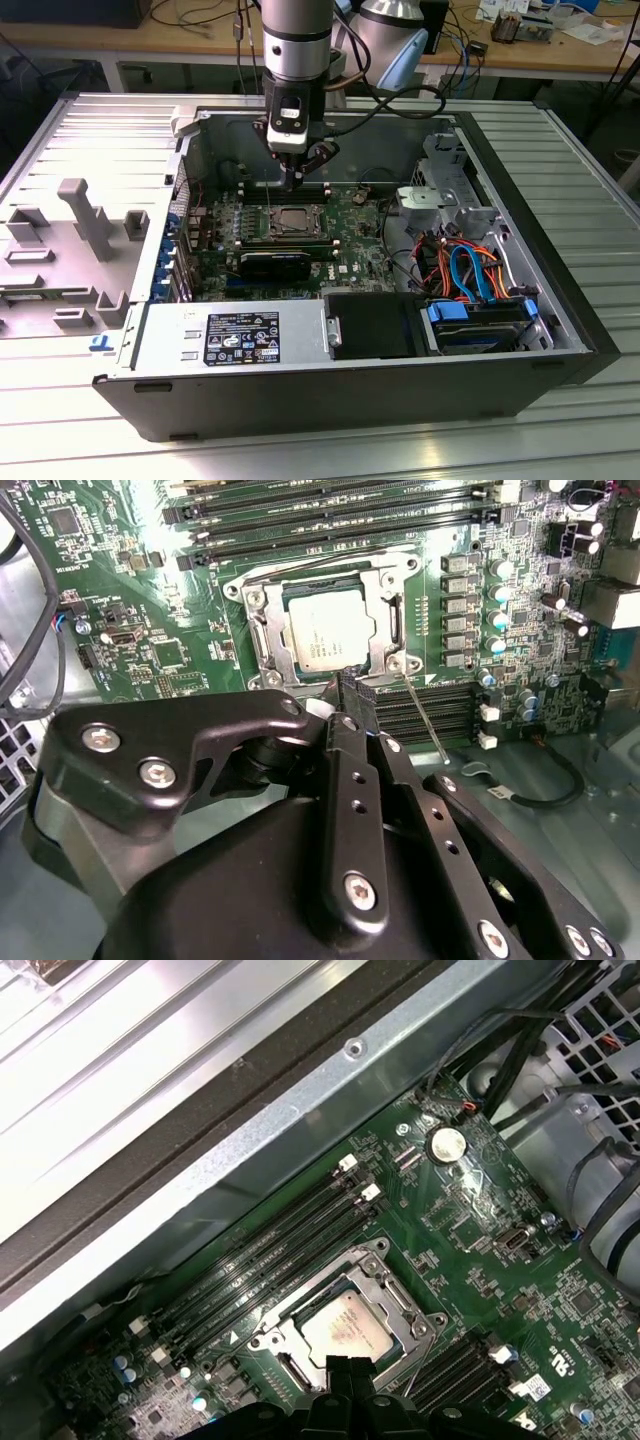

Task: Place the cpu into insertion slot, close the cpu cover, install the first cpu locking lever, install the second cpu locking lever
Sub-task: 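Install the first cpu locking lever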

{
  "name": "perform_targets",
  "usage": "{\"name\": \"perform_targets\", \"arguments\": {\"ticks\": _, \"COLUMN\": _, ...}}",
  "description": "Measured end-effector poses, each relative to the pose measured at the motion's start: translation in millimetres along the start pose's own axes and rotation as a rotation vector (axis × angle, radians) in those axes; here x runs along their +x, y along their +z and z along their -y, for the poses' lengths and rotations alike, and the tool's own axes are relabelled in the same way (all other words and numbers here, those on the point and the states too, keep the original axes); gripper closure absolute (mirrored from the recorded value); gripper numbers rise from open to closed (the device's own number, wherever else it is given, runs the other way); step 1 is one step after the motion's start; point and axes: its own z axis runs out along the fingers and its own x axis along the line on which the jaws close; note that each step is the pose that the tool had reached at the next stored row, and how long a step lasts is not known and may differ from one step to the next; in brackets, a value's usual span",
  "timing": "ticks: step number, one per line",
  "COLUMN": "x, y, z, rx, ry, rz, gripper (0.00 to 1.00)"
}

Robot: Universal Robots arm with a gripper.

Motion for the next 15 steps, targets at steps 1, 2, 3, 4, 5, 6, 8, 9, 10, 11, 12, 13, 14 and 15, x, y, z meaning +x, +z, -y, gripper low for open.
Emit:
{"name": "perform_targets", "arguments": {"ticks": 1, "x": 0.0, "y": 0.0, "z": 0.0, "rx": -0.0001, "ry": -0.001, "rz": 0.0000, "gripper": 0.89}}
{"name": "perform_targets", "arguments": {"ticks": 2, "x": 0.0, "y": 0.0, "z": 0.0, "rx": -0.0001, "ry": -0.001, "rz": 0.0000, "gripper": 0.89}}
{"name": "perform_targets", "arguments": {"ticks": 3, "x": 0.0, "y": 0.0, "z": 0.0, "rx": -0.0001, "ry": -0.002, "rz": 0.0001, "gripper": 0.89}}
{"name": "perform_targets", "arguments": {"ticks": 4, "x": 0.0, "y": 0.0, "z": 0.0, "rx": -0.0002, "ry": -0.010, "rz": 0.0001, "gripper": 0.89}}
{"name": "perform_targets", "arguments": {"ticks": 5, "x": 0.1, "y": 0.0, "z": 0.1, "rx": -0.0001, "ry": -0.018, "rz": 0.0001, "gripper": 0.89}}
{"name": "perform_targets", "arguments": {"ticks": 6, "x": 0.1, "y": 0.0, "z": 0.1, "rx": -0.0001, "ry": -0.028, "rz": 0.0001, "gripper": 0.89}}
{"name": "perform_targets", "arguments": {"ticks": 8, "x": 0.0, "y": -1.4, "z": 0.0, "rx": -0.0005, "ry": -0.061, "rz": 0.0003, "gripper": 0.89}}
{"name": "perform_targets", "arguments": {"ticks": 9, "x": 0.0, "y": -3.3, "z": 0.0, "rx": -0.0002, "ry": -0.068, "rz": 0.0005, "gripper": 0.89}}
{"name": "perform_targets", "arguments": {"ticks": 10, "x": 0.0, "y": -4.4, "z": 0.0, "rx": 0.0006, "ry": -0.078, "rz": 0.0014, "gripper": 0.89}}
{"name": "perform_targets", "arguments": {"ticks": 11, "x": 0.0, "y": -4.6, "z": 0.1, "rx": 0.0007, "ry": -0.098, "rz": 0.0015, "gripper": 0.89}}
{"name": "perform_targets", "arguments": {"ticks": 12, "x": 0.1, "y": -4.6, "z": 0.1, "rx": 0.0006, "ry": -0.122, "rz": 0.0017, "gripper": 0.89}}
{"name": "perform_targets", "arguments": {"ticks": 13, "x": 0.0, "y": -4.6, "z": 0.1, "rx": 0.0004, "ry": -0.146, "rz": 0.0018, "gripper": 0.89}}
{"name": "perform_targets", "arguments": {"ticks": 14, "x": 0.0, "y": -4.5, "z": 0.2, "rx": 0.0001, "ry": -0.188, "rz": 0.0020, "gripper": 0.89}}
{"name": "perform_targets", "arguments": {"ticks": 15, "x": 0.1, "y": -4.4, "z": 0.1, "rx": -0.0003, "ry": -0.230, "rz": 0.0022, "gripper": 0.89}}
